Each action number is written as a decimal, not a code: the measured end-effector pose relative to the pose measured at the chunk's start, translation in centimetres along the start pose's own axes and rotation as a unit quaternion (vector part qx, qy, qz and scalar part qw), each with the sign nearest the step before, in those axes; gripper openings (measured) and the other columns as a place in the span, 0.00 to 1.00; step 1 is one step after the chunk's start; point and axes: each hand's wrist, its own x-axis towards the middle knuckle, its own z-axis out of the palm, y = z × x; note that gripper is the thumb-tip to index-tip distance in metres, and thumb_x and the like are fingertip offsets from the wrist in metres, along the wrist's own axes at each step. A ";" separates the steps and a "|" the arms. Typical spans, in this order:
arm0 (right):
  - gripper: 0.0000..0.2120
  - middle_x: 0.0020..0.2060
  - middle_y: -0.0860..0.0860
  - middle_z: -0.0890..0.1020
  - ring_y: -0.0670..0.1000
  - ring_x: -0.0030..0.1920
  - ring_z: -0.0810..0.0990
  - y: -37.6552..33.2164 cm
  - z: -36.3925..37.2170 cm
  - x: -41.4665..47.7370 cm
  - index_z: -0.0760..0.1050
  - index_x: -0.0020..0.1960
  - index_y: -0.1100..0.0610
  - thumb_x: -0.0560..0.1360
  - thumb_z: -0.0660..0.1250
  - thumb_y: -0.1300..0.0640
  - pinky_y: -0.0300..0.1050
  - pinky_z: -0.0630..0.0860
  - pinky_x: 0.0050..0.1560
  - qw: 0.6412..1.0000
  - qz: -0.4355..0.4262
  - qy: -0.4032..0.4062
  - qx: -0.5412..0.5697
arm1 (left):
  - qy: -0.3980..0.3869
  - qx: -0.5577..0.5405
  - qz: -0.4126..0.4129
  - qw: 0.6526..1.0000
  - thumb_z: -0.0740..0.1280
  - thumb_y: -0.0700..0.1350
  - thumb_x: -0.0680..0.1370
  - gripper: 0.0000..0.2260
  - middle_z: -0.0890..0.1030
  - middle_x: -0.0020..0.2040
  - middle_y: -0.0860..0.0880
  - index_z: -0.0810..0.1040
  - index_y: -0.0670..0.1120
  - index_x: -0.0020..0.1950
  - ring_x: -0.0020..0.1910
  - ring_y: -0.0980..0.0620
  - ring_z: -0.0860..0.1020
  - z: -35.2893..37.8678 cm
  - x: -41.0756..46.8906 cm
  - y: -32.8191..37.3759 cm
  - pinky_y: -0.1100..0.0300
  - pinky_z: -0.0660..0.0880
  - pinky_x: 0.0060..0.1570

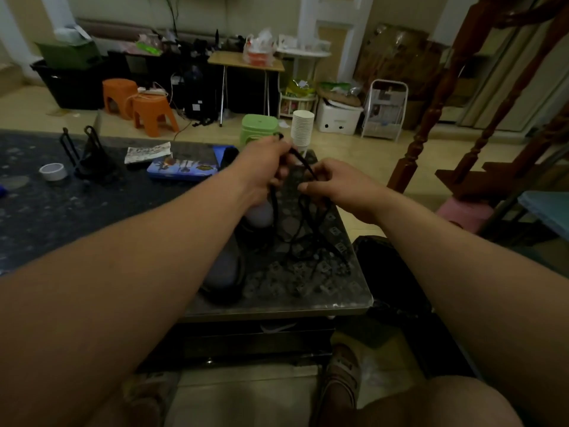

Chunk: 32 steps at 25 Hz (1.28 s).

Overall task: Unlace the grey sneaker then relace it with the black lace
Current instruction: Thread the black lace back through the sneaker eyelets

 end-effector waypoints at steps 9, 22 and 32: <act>0.04 0.43 0.52 0.85 0.48 0.48 0.84 0.7 3.6 1.6 0.80 0.52 0.55 0.82 0.68 0.55 0.44 0.72 0.47 0.994 0.054 -0.076 0.062 | 0.083 -0.274 0.004 0.958 0.55 0.48 0.88 0.14 0.77 0.33 0.47 0.73 0.44 0.48 0.30 0.52 0.73 -4.1 4.3 7.7 0.63 0.70 0.29; 0.18 0.32 0.53 0.75 0.56 0.42 0.83 -4.3 2.7 2.0 0.72 0.43 0.59 0.88 0.53 0.55 0.57 0.79 0.47 0.877 0.200 0.079 0.429 | 0.224 0.376 0.068 0.897 0.62 0.61 0.83 0.19 0.80 0.45 0.46 0.76 0.46 0.44 0.47 0.44 0.79 -5.0 -2.3 -5.7 0.51 0.73 0.43; 0.16 0.41 0.57 0.80 0.59 0.46 0.82 4.5 6.5 0.7 0.75 0.48 0.59 0.87 0.55 0.51 0.54 0.78 0.44 0.860 0.279 0.065 0.422 | -0.020 0.325 -0.018 0.945 0.60 0.51 0.86 0.16 0.76 0.35 0.50 0.78 0.47 0.43 0.34 0.51 0.74 -6.8 -4.5 -9.5 0.55 0.69 0.36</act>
